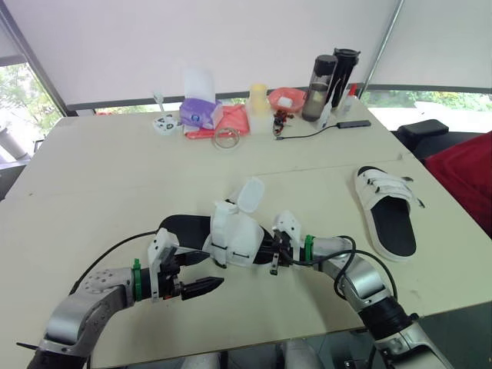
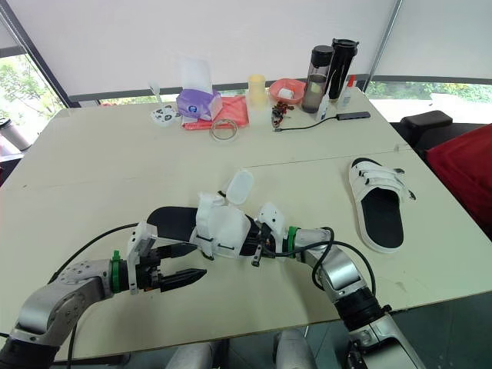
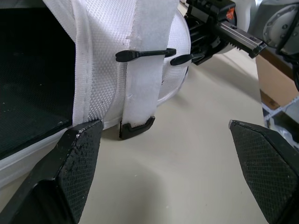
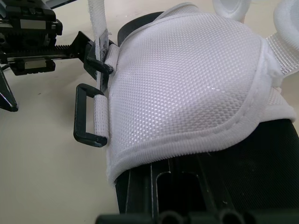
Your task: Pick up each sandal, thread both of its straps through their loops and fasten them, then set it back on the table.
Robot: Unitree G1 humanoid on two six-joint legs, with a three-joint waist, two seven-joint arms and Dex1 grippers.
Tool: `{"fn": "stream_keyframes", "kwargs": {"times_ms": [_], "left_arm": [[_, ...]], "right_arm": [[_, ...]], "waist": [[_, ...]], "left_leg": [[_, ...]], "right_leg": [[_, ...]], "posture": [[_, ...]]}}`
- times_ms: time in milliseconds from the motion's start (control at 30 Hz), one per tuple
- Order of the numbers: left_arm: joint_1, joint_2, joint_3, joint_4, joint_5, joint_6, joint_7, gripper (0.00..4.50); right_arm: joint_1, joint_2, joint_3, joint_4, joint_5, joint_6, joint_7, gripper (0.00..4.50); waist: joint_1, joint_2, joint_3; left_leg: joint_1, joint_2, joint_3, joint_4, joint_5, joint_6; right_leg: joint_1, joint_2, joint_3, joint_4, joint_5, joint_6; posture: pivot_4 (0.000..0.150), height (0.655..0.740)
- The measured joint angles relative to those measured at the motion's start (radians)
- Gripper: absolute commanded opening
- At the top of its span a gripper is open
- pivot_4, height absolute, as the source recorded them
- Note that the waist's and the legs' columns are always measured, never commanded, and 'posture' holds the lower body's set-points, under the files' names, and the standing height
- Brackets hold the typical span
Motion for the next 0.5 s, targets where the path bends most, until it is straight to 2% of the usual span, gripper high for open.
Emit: {"fn": "stream_keyframes", "kwargs": {"times_ms": [267,400,500], "left_arm": [[-0.068,-0.027,-0.099,0.066,0.03,0.001,-0.056,4.47],[-0.1,-0.045,-0.101,0.121,0.04,0.001,-0.063,2.67],[-0.118,-0.063,-0.101,0.136,0.04,0.001,-0.063,1.1]], "right_arm": [[0.003,-0.002,-0.002,-0.002,0.0,0.0,0.001,0.0],[0.008,-0.002,-0.003,-0.009,0.0,0.0,-0.001,0.0],[0.01,-0.002,-0.001,-0.013,0.0,0.0,-0.001,0.0]], "waist": [[0.001,0.0,0.0],[0.002,0.0,0.0],[0.002,0.0,-0.001]], "left_leg": [[0.0,0.0,0.0,0.0,0.0,0.0],[0.0,0.0,0.0,0.0,0.0,0.0],[0.0,-0.001,0.0,0.0,0.0,0.0]], "right_leg": [[0.0,0.0,0.0,0.0,0.0,0.0],[0.0,0.0,0.0,0.0,0.0,0.0],[0.0,0.0,0.0,0.0,0.0,0.0]], "posture": [[0.15,0.74],[0.15,0.74],[0.15,0.74]]}}
